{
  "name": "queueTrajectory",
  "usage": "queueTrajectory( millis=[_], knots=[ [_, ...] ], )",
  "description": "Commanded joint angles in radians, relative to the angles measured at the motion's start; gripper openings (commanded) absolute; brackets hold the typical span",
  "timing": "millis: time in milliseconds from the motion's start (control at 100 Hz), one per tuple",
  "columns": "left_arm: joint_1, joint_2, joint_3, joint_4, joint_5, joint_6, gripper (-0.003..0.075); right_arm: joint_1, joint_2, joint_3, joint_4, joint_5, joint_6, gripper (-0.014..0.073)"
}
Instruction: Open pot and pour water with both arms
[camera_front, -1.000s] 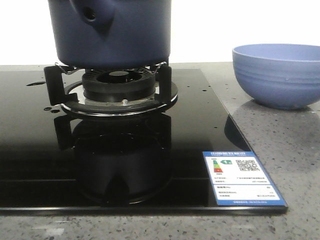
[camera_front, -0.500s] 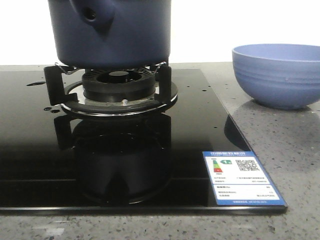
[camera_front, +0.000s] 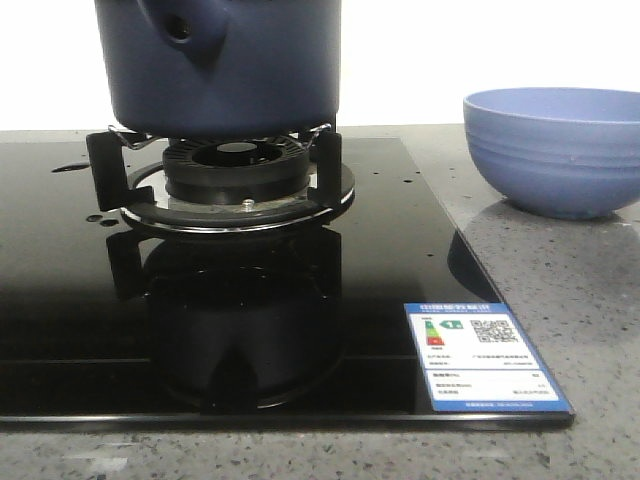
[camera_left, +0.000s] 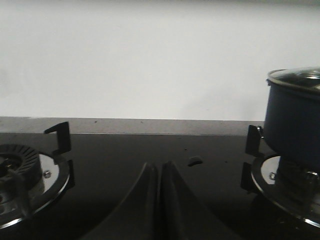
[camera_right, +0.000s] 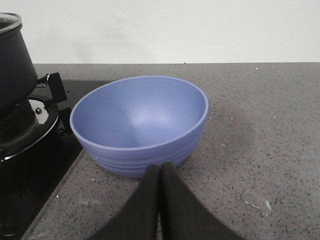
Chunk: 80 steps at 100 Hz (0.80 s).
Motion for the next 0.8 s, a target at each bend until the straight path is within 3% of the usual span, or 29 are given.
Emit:
queueTrajectory(
  millis=[0,180,330,790],
  knots=[
    [0.036,-0.076,0.04,0.043,-0.065,-0.063,-0.002,-0.002,0.008,-0.024,0.023,-0.047,-0.012,-0.0053],
    [0.078,-0.197,0.157,0.077,-0.079,-0.13,-0.002,-0.002,0.008,-0.024,0.023,-0.047,-0.012,-0.0053],
    [0.082,-0.197,0.157,0.09,-0.006,-0.155,-0.002,-0.002,0.012,-0.024,0.023,-0.049,-0.012,-0.0053],
    [0.082,-0.197,0.155,0.073,0.001,-0.153,-0.002,-0.002,0.012,-0.024,0.023,-0.049,-0.012,-0.0053]
  ],
)
